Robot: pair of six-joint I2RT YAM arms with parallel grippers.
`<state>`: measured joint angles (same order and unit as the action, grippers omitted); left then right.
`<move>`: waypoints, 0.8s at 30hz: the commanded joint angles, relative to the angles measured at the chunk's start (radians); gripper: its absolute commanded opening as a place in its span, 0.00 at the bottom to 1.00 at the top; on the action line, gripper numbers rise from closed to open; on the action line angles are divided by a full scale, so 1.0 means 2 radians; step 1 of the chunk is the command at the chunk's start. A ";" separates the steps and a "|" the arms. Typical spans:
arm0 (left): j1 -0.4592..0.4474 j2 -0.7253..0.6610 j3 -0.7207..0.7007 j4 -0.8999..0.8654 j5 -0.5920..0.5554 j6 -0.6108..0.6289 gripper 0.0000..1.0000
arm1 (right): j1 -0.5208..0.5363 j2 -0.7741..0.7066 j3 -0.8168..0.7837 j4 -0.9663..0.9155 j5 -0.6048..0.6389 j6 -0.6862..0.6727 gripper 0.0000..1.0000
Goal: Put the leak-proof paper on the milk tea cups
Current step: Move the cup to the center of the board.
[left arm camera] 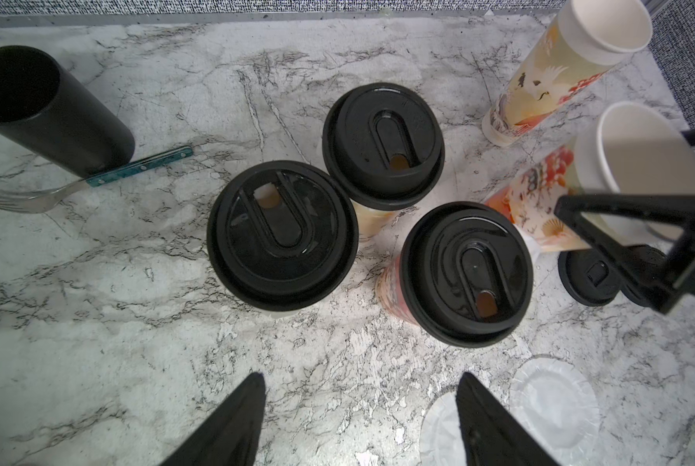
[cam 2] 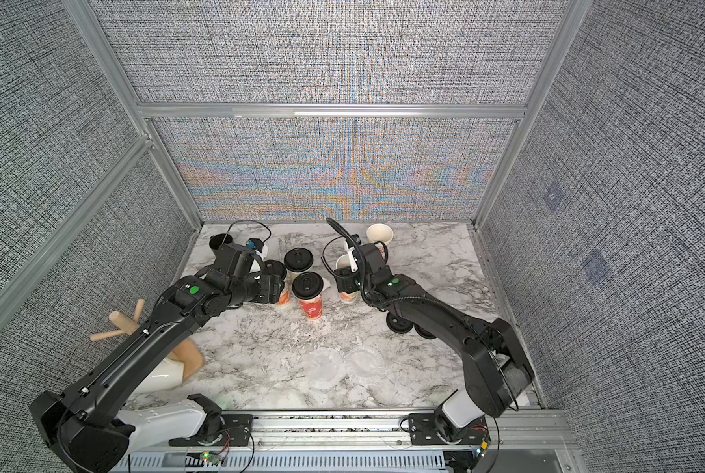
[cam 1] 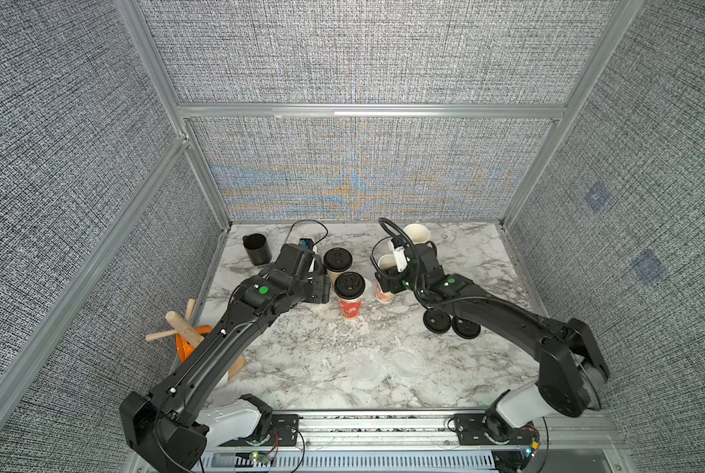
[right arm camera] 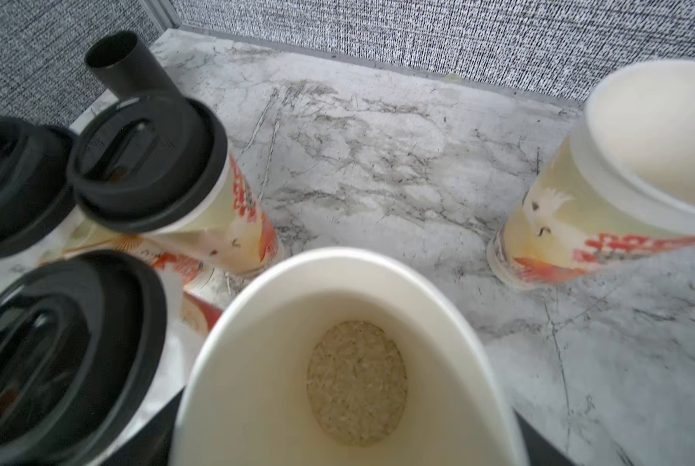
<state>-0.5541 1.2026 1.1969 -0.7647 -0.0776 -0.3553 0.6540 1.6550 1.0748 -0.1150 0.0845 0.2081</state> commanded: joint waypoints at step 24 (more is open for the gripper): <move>0.000 -0.013 0.009 -0.014 0.018 0.014 0.82 | 0.077 -0.178 -0.058 -0.128 0.076 0.104 0.98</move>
<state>-0.5541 1.1851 1.2076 -0.7876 -0.0513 -0.3408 0.7925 1.3571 0.9550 -0.2302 0.2089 0.3374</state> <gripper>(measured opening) 0.815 0.979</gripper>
